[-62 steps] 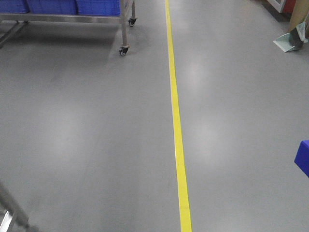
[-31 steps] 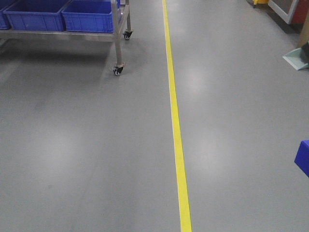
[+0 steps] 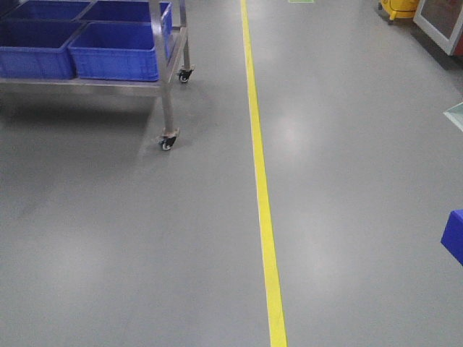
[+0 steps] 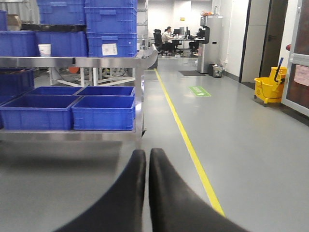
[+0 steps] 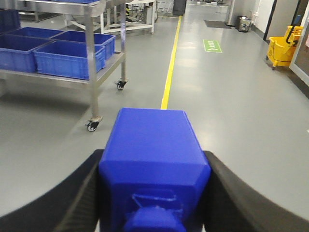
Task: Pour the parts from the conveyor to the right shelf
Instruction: 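Drive along the yellow floor line carrying the blue block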
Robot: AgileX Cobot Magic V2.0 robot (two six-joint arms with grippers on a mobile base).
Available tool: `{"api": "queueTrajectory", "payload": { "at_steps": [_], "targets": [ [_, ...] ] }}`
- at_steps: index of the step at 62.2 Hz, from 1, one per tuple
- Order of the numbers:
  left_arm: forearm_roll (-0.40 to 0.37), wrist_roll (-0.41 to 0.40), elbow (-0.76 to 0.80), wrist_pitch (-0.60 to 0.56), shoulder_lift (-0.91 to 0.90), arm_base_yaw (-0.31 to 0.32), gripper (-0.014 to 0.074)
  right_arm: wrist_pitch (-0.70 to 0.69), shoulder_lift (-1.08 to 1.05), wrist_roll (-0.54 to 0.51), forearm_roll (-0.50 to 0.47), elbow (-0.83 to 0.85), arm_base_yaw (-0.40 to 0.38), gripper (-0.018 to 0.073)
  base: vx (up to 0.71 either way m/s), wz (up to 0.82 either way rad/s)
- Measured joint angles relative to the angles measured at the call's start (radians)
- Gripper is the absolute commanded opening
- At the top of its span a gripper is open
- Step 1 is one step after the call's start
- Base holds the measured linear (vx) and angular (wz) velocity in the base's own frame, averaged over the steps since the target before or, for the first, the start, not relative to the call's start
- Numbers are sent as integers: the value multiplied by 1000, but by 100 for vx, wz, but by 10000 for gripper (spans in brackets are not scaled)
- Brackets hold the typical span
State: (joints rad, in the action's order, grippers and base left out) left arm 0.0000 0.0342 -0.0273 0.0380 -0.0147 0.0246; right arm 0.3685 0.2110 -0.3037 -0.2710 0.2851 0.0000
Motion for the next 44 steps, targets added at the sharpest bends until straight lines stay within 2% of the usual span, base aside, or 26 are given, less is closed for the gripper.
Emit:
{"api": "queueTrajectory", "payload": {
  "at_steps": [25,44],
  "targets": [
    [0,0,0,0,0,0,-6,0,0,0,0,0,0,-5,70,-16],
    [0,0,0,0,0,0,-6,0,0,0,0,0,0,-5,62,27]
  ]
}}
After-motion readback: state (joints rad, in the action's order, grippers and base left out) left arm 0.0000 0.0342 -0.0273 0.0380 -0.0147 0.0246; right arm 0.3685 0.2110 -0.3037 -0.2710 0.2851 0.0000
